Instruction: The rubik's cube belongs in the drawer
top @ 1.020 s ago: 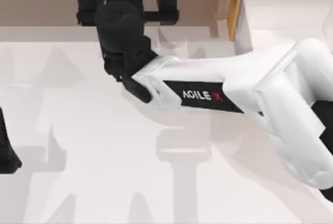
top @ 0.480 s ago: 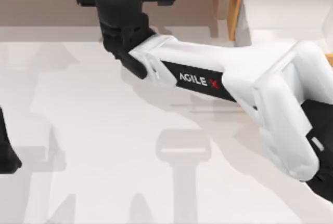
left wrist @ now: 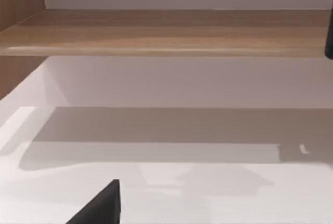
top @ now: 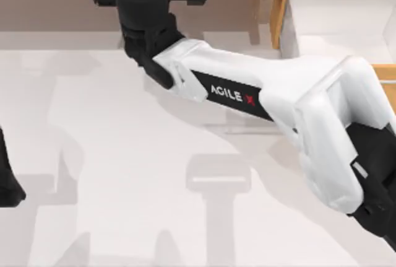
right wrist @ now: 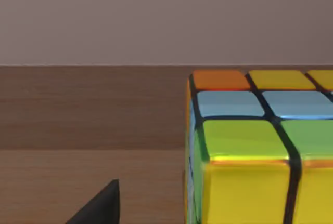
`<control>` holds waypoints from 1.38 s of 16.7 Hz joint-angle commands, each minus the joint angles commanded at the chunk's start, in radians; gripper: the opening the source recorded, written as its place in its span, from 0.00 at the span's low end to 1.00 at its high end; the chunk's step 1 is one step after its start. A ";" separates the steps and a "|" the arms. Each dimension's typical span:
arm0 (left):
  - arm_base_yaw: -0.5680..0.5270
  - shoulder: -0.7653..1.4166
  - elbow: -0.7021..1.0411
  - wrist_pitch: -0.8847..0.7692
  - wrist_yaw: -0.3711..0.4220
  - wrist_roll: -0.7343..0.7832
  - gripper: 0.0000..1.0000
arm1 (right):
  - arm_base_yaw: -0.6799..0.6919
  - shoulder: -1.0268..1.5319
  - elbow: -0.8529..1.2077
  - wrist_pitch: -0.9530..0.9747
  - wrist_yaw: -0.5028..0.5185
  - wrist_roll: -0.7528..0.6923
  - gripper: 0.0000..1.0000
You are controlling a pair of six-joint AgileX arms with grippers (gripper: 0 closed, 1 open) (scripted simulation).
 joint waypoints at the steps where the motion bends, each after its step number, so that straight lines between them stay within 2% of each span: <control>1: 0.000 0.000 0.000 0.000 0.000 0.000 1.00 | 0.000 0.000 0.000 0.000 0.000 0.000 1.00; 14: 0.000 0.000 0.000 0.000 0.000 0.000 1.00 | 0.000 0.000 0.000 0.000 0.000 0.000 0.02; 23: 0.000 0.000 0.000 0.000 0.000 0.000 1.00 | 0.004 -0.002 0.000 0.000 0.000 0.002 0.00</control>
